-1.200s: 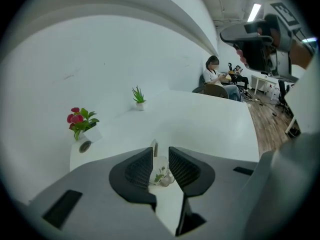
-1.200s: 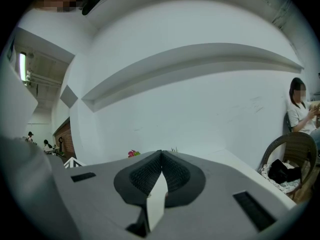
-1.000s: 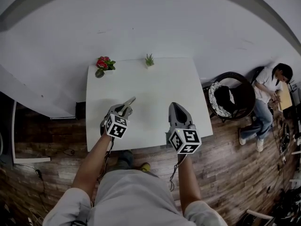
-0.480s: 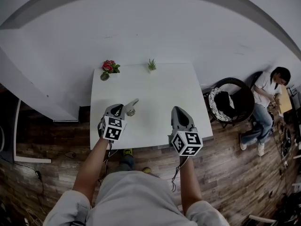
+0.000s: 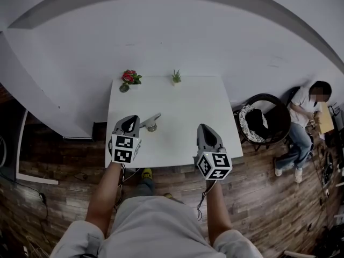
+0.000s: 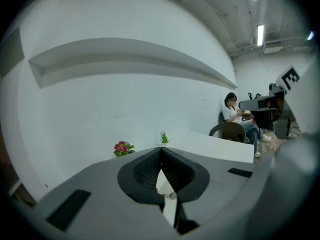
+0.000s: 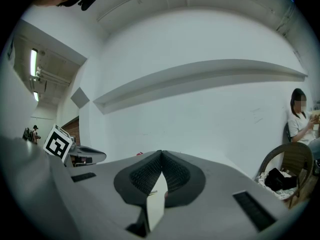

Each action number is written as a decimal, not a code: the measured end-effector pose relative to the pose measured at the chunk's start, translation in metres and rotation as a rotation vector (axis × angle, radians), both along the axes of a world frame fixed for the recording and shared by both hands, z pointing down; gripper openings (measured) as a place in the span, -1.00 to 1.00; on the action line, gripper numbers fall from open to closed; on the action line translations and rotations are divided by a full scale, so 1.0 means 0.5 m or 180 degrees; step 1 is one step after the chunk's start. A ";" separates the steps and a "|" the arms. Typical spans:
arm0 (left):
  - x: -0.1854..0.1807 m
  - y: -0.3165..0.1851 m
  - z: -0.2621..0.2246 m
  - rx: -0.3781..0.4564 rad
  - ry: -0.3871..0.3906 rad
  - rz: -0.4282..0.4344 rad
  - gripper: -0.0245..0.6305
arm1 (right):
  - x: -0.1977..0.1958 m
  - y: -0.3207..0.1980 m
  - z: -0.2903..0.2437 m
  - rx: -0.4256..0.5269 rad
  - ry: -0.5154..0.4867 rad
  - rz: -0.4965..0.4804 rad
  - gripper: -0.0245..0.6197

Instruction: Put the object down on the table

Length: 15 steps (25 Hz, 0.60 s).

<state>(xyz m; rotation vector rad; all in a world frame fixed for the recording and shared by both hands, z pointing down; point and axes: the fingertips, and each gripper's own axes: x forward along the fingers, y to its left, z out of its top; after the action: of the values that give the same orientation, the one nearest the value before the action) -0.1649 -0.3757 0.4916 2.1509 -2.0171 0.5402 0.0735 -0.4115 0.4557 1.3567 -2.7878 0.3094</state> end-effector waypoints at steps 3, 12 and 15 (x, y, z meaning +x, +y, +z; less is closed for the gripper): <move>0.003 0.022 -0.038 0.0170 0.0060 -0.0033 -0.87 | 0.010 0.015 -0.004 0.0034 0.0022 0.0001 -0.90; 0.005 0.090 -0.117 0.0545 0.0104 -0.0088 -0.87 | 0.030 0.056 -0.017 0.0174 0.0081 0.0011 -0.90; 0.004 0.117 -0.126 0.0607 0.0136 -0.0133 -0.87 | 0.039 0.068 -0.017 0.0197 0.0093 0.0020 -0.90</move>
<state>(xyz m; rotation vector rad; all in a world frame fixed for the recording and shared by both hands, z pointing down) -0.1629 -0.3174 0.4284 2.1967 -2.1644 0.3045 0.0931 -0.3773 0.4471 1.3709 -2.7921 0.2033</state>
